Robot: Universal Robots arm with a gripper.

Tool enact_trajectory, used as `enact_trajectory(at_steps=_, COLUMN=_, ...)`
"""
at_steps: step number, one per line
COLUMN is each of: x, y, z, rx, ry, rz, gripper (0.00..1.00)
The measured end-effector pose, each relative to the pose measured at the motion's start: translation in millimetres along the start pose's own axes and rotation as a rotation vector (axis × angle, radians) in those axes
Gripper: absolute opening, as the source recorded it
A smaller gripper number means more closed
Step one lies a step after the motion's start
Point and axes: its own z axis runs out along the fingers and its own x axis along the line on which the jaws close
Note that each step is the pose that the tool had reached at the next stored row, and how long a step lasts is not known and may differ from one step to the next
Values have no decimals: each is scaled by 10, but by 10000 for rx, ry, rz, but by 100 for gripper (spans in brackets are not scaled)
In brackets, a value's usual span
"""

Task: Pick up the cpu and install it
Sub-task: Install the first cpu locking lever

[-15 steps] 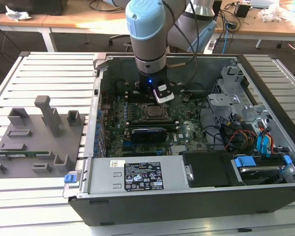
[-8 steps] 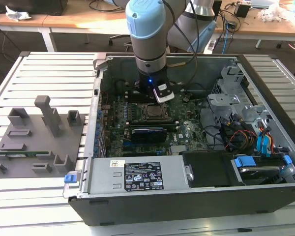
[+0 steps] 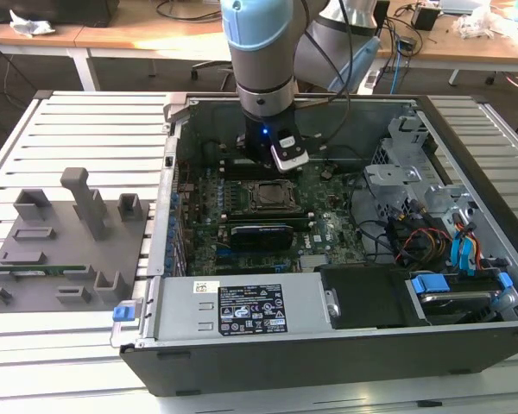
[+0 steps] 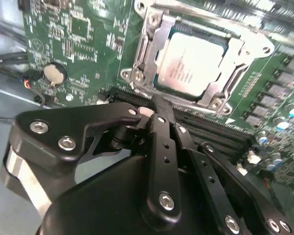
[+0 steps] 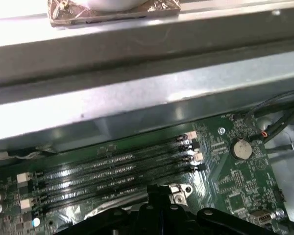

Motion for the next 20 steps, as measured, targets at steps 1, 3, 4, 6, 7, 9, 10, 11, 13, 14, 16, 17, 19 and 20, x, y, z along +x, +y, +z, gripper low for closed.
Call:
enact_trajectory(at_steps=1, x=-2, y=0, z=-4, rx=414, ry=-81, rz=-62, gripper=11)
enact_trajectory(at_steps=3, x=-4, y=2, z=-5, rx=804, ry=-143, rz=-116, gripper=11)
enact_trajectory(at_steps=4, x=-7, y=3, z=-5, rx=1051, ry=-177, rz=-151, gripper=11)
enact_trajectory(at_steps=6, x=-12, y=4, z=-6, rx=1444, ry=-222, rz=-211, gripper=11)
enact_trajectory(at_steps=7, x=-14, y=4, z=-6, rx=1621, ry=-246, rz=-241, gripper=11)
enact_trajectory(at_steps=9, x=-17, y=5, z=-8, rx=2021, ry=-307, rz=-311, gripper=11)
enact_trajectory(at_steps=10, x=-17, y=5, z=-8, rx=2050, ry=-314, rz=-317, gripper=11)
enact_trajectory(at_steps=11, x=-17, y=5, z=-8, rx=2051, ry=-314, rz=-318, gripper=11)
enact_trajectory(at_steps=13, x=-17, y=5, z=-8, rx=2052, ry=-314, rz=-318, gripper=11)
enact_trajectory(at_steps=14, x=-17, y=5, z=-8, rx=2054, ry=-308, rz=-317, gripper=11)
enact_trajectory(at_steps=16, x=-20, y=6, z=-6, rx=2099, ry=-107, rz=-311, gripper=11)
enact_trajectory(at_steps=17, x=-22, y=6, z=-5, rx=2125, ry=3, rz=-308, gripper=11)
enact_trajectory(at_steps=19, x=-28, y=8, z=-2, rx=2194, ry=299, rz=-298, gripper=11)
enact_trajectory(at_steps=20, x=-30, y=8, z=0, rx=2228, ry=446, rz=-294, gripper=11)
